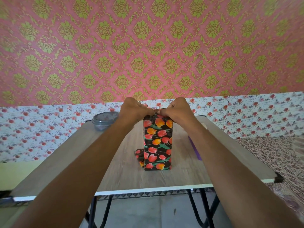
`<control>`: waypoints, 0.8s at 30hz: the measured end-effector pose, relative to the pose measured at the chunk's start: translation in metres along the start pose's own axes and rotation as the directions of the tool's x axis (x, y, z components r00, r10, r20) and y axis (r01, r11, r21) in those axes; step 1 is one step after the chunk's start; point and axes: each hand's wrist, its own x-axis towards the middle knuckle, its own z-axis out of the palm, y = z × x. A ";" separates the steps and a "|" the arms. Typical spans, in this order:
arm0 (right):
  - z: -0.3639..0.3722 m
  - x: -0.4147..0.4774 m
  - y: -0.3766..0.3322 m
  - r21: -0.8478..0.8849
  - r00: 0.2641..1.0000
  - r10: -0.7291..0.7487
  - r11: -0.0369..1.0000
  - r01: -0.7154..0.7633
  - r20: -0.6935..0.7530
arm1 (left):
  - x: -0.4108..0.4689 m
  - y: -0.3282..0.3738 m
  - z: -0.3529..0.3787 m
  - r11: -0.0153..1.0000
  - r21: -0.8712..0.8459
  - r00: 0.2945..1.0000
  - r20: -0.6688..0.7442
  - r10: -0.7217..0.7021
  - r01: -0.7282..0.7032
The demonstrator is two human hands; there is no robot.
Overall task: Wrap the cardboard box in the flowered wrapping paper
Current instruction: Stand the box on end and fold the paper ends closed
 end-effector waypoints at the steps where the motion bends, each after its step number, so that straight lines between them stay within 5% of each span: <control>1: 0.000 0.001 0.003 0.041 1.000 0.027 0.999 -0.026 -0.006 | -0.002 -0.001 0.001 1.000 -0.019 1.000 -0.011 0.009 -0.010; 6: 0.002 0.001 0.014 0.316 0.977 0.206 0.925 -0.211 0.049 | -0.006 -0.010 0.011 0.996 -0.072 0.996 -0.083 0.044 -0.050; 10: 0.005 0.002 0.017 0.402 0.961 0.261 0.874 -0.274 0.087 | 0.000 -0.009 0.012 0.886 -0.374 0.961 0.149 -0.233 0.273; 13: 0.008 0.007 0.015 0.433 0.947 0.306 0.844 -0.317 0.097 | -0.001 -0.007 0.013 0.860 -0.406 0.951 0.143 -0.273 0.308; 16: 0.010 0.006 0.010 0.436 0.938 0.342 0.836 -0.333 0.060 | -0.013 -0.008 0.028 0.974 -0.212 0.989 -0.137 0.051 -0.080; 18: 0.009 0.005 0.011 0.502 0.933 0.354 0.797 -0.337 0.064 | -0.022 -0.016 0.037 0.937 0.120 0.915 -0.208 0.347 -0.328; 21: -0.001 -0.010 0.027 0.661 0.905 0.415 0.653 -0.369 0.095 | -0.025 -0.027 0.042 0.787 0.426 0.840 -0.105 0.532 -0.446; 24: -0.011 -0.033 0.062 0.532 0.930 0.348 0.813 -0.237 -0.118 | -0.026 -0.031 0.043 0.745 0.437 0.803 -0.082 0.591 -0.503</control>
